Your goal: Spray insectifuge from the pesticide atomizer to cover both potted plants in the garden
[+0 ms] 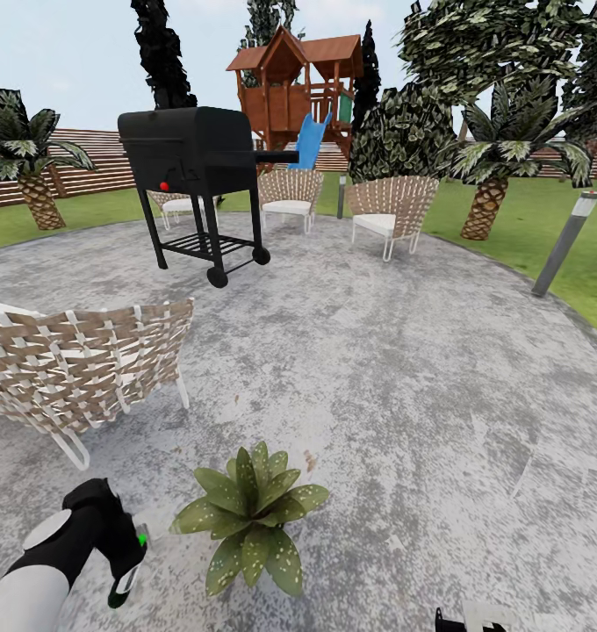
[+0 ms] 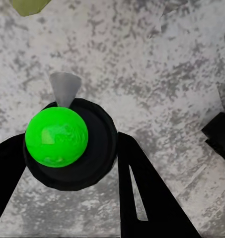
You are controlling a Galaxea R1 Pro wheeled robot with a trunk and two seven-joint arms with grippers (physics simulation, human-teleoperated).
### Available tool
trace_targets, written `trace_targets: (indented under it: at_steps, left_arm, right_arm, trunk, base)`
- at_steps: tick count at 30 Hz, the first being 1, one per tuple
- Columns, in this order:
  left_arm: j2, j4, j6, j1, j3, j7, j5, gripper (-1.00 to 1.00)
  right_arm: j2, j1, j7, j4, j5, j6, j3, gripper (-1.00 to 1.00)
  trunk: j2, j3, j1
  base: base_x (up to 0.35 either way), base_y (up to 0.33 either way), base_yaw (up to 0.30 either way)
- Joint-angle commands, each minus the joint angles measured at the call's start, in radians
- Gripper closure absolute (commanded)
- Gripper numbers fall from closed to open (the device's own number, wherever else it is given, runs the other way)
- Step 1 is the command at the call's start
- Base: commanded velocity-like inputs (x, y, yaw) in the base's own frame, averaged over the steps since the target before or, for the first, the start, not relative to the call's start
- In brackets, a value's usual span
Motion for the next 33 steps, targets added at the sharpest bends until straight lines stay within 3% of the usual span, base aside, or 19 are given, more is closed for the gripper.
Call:
trace_targets:
  at_steps: [1, 3, 9, 16, 33]
  left_arm:
    - [0.015, -0.001, 0.011, 0.0, 0.003, -0.006, 0.0, 1.0]
    - [0.035, -0.001, 0.012, 0.001, 0.005, -0.005, 0.003, 1.0]
    - [0.027, -0.002, 0.014, 0.0, 0.005, -0.004, 0.006, 1.0]
    - [0.026, -0.036, 0.014, 0.0, 0.011, -0.004, 0.008, 1.0]
    - [0.023, -0.04, 0.014, 0.0, 0.011, -0.003, 0.008, 1.0]
  right_arm:
    - [0.0, -0.001, -0.003, 0.002, 0.01, -0.004, -0.007, -1.0]
    - [0.0, -0.001, -0.003, 0.0, 0.009, -0.004, -0.007, -1.0]
    - [0.006, -0.001, -0.006, -0.001, 0.007, -0.006, -0.007, -1.0]
    - [0.006, -0.001, -0.006, 0.0, 0.008, -0.005, -0.007, -1.0]
    - [0.008, -0.001, -0.006, 0.0, 0.009, -0.004, -0.007, -1.0]
  trunk:
    - [0.0, -0.001, 0.0]
    - [0.0, -0.001, 0.0]
    - [0.0, -0.001, 0.0]
    - [0.0, -0.001, 0.0]
    - [0.0, -0.001, 0.0]
  base:
    - [0.0, 0.0, 0.0]
    - [0.0, 0.0, 0.0]
    - [0.0, 0.0, 0.006]
    - [-0.024, -0.025, 0.241]
    - [-0.199, -0.247, 0.278]
